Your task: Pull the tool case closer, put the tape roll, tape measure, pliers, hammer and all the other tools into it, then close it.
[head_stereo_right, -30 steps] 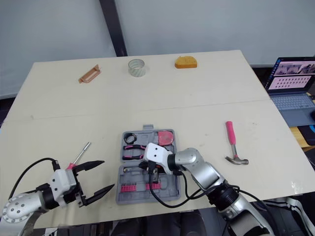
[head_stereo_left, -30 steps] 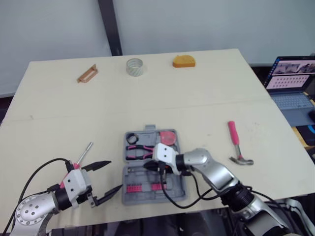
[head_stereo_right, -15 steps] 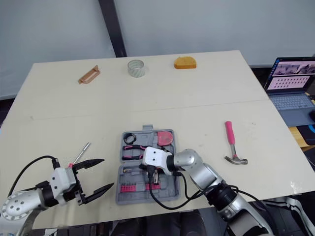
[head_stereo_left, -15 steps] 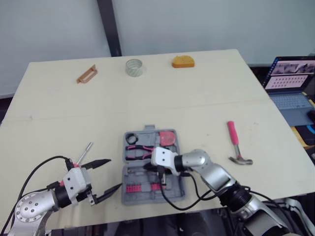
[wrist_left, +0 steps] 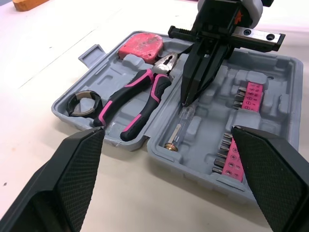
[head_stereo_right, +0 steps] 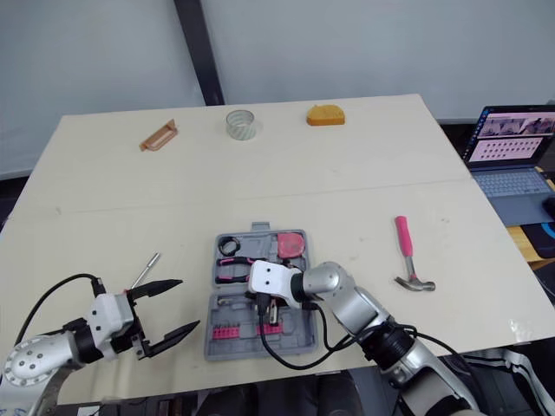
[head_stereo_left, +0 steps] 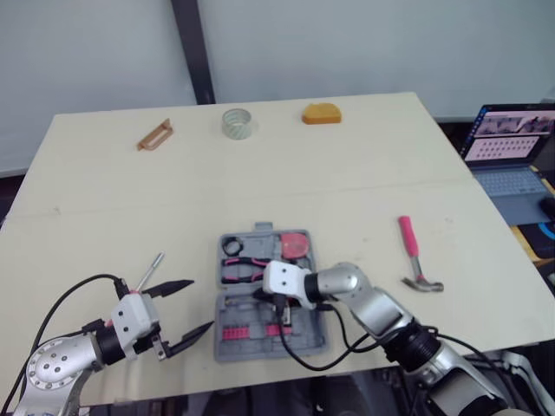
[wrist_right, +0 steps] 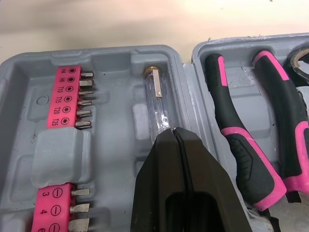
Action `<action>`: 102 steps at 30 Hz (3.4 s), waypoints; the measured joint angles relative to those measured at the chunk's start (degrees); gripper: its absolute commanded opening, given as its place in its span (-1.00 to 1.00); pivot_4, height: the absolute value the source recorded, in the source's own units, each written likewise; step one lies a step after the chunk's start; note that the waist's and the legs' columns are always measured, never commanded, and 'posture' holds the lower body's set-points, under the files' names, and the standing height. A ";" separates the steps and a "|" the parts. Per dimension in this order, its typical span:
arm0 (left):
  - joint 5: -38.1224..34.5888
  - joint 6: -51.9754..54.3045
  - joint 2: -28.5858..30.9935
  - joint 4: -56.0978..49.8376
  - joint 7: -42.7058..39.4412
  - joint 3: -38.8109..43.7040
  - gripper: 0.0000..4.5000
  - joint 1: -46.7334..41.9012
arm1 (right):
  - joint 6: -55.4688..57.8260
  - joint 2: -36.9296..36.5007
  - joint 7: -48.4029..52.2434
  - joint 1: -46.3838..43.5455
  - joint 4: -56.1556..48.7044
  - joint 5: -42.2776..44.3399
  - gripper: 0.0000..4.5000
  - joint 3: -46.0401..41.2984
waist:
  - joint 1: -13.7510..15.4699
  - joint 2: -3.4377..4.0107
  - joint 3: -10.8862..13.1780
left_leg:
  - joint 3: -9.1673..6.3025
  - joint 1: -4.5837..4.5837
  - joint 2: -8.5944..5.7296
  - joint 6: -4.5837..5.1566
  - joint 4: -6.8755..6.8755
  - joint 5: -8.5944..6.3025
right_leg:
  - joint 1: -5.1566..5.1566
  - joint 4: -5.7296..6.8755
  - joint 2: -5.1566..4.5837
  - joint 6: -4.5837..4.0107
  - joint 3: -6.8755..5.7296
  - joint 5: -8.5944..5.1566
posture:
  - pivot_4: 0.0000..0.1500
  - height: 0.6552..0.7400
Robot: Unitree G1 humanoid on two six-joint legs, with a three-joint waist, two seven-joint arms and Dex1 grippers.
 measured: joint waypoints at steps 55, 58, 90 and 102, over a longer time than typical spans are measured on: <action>0.60 -0.08 0.00 2.53 -0.02 -1.61 1.00 -3.17 | -1.53 -0.15 3.84 1.34 1.42 4.07 -0.98 -4.91 | 0.03 0.53 0.21 | 0.06 0.58 0.09 0.10 -0.20 -0.28 | 0.72 -0.57 0.03 -0.05 -0.11 -0.03 | 1.00 1.00; 0.70 -0.17 0.00 2.53 -0.03 -1.63 1.00 -3.30 | -1.25 -0.80 4.13 1.34 0.75 4.08 -0.98 -4.91 | 0.04 0.53 0.25 | 0.06 0.56 0.09 0.10 -0.19 -0.29 | 0.71 -0.57 0.03 -0.04 -0.12 -0.03 | 1.00 1.00; 0.79 -0.39 -0.02 2.32 0.63 -3.15 1.00 -3.84 | 3.14 -2.83 4.43 -0.16 -3.23 0.16 -0.98 -2.16 | 0.01 0.51 0.27 | 0.05 0.54 0.10 0.09 -0.17 -0.32 | 0.71 -0.60 0.03 -0.04 -0.14 -0.02 | 1.00 1.00; 0.92 -0.06 -0.21 2.31 1.46 -3.75 1.00 -4.28 | 3.96 -3.80 4.42 -1.98 -5.04 -4.21 -0.98 1.36 | 0.02 0.50 0.26 | 0.06 0.57 0.10 0.09 -0.17 -0.32 | 0.72 -0.59 0.03 -0.04 -0.14 -0.02 | 1.00 1.00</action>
